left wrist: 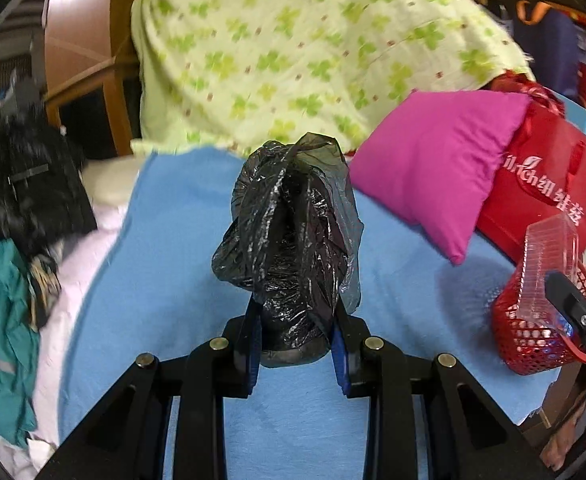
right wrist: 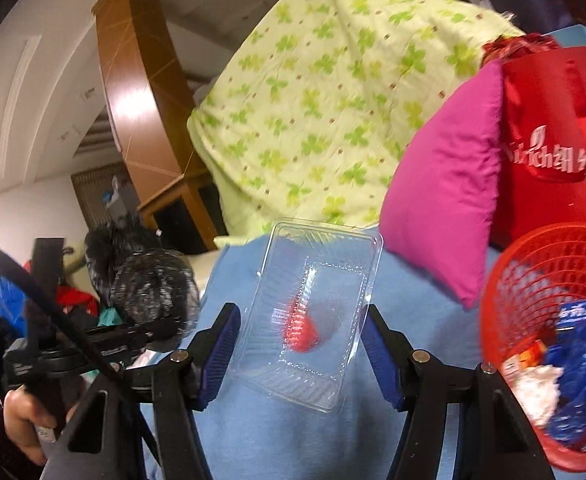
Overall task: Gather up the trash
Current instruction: 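Carry the black bag and clear tray over the red basket and release both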
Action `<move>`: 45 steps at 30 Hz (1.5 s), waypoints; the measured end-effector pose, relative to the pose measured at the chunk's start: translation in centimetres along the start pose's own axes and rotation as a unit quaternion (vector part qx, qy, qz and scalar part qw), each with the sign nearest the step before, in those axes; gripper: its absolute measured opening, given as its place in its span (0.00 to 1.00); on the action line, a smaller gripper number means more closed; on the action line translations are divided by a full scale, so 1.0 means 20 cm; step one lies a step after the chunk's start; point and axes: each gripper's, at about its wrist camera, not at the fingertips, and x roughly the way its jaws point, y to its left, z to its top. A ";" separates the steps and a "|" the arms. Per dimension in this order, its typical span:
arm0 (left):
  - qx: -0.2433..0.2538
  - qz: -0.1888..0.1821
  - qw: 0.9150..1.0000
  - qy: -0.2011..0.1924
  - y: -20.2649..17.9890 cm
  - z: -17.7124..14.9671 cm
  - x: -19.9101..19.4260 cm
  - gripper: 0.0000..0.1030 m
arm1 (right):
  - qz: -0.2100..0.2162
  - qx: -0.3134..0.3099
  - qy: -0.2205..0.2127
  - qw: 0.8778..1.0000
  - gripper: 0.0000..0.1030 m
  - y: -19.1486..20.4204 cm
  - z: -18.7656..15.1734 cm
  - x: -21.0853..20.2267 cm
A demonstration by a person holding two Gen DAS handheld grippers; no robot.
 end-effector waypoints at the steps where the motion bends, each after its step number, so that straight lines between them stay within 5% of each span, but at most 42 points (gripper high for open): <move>1: 0.008 0.002 1.000 -0.009 -0.03 0.01 -0.03 0.31 | -0.002 0.002 -0.006 1.000 0.63 -0.02 0.01 -0.03; 15: 0.065 -0.017 0.996 -0.063 -0.41 0.10 -0.23 0.31 | -0.024 0.043 -0.062 0.997 0.63 -0.28 0.09 -0.34; 31: 0.113 -0.069 0.989 -0.066 -0.72 0.10 -0.29 0.31 | -0.044 0.086 -0.094 0.991 0.63 -0.49 0.10 -0.55; 45: 0.138 -0.169 0.975 -0.042 -0.91 0.09 -0.29 0.31 | -0.062 0.145 -0.119 0.980 0.64 -0.69 0.10 -0.69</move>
